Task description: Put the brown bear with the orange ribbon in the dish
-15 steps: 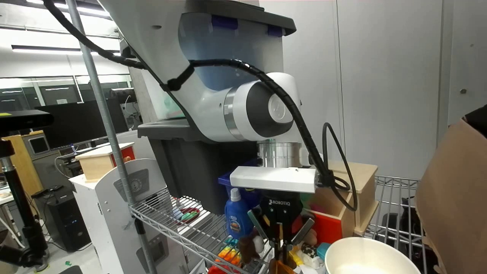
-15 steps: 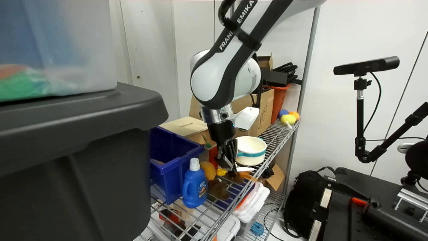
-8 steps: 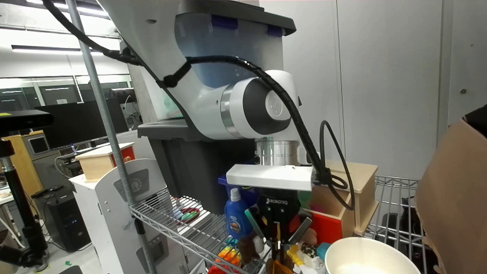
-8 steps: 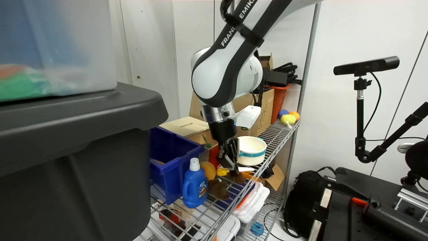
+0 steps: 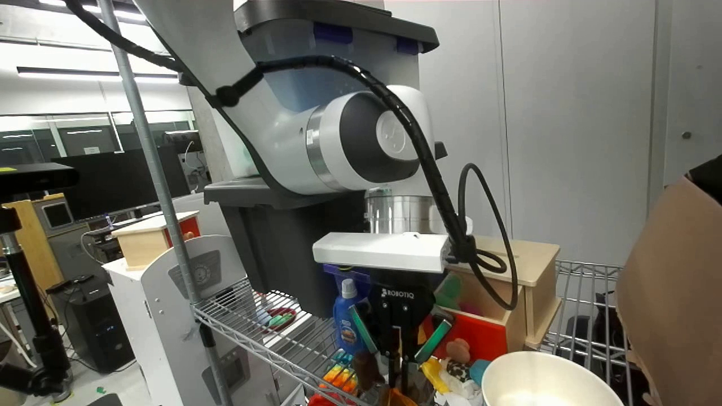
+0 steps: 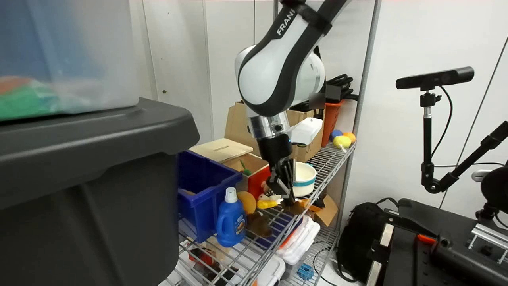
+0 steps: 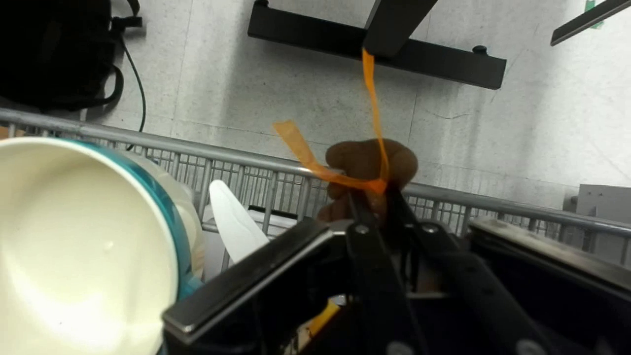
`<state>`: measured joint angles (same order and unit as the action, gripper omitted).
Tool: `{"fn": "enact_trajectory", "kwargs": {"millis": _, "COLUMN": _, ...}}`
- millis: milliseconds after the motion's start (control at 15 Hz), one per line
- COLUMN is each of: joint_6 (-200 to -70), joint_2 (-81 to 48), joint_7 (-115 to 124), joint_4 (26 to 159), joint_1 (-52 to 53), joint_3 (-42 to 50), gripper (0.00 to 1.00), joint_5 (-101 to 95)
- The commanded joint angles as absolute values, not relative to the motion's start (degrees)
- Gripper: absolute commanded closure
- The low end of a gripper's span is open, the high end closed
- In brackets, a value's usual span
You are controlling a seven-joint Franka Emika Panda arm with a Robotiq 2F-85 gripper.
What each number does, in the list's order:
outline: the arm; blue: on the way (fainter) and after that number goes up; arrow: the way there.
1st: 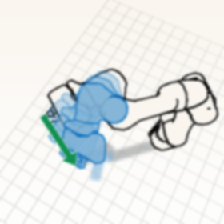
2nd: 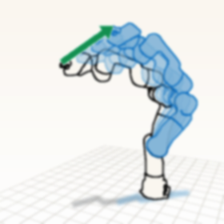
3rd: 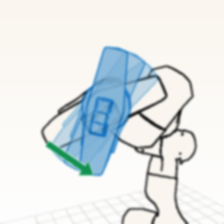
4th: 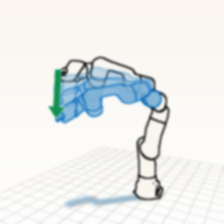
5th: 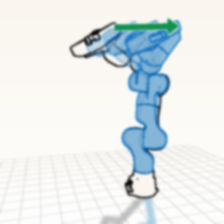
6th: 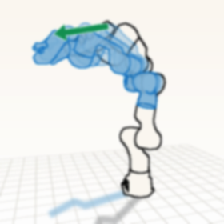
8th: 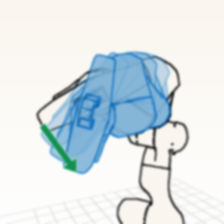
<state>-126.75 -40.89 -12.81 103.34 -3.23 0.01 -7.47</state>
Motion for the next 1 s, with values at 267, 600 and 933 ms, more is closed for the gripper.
{"fn": "enact_trajectory", "kwargs": {"millis": 267, "joint_6": -126.79, "joint_2": -29.93, "joint_7": -7.71, "joint_4": 115.25, "joint_1": -3.03, "joint_3": 2.49, "gripper": 0.97, "joint_5": -8.11}}
{"fn": "enact_trajectory", "kwargs": {"millis": 600, "joint_6": -126.06, "joint_2": -26.21, "joint_7": -4.78, "joint_4": 117.84, "joint_1": -2.55, "joint_3": 4.65, "gripper": 0.97, "joint_5": -10.39}}
{"fn": "enact_trajectory", "kwargs": {"millis": 933, "joint_6": -125.77, "joint_2": -24.09, "joint_7": -3.61, "joint_4": 118.80, "joint_1": -3.09, "joint_3": 6.14, "gripper": 0.97, "joint_5": -12.78}}
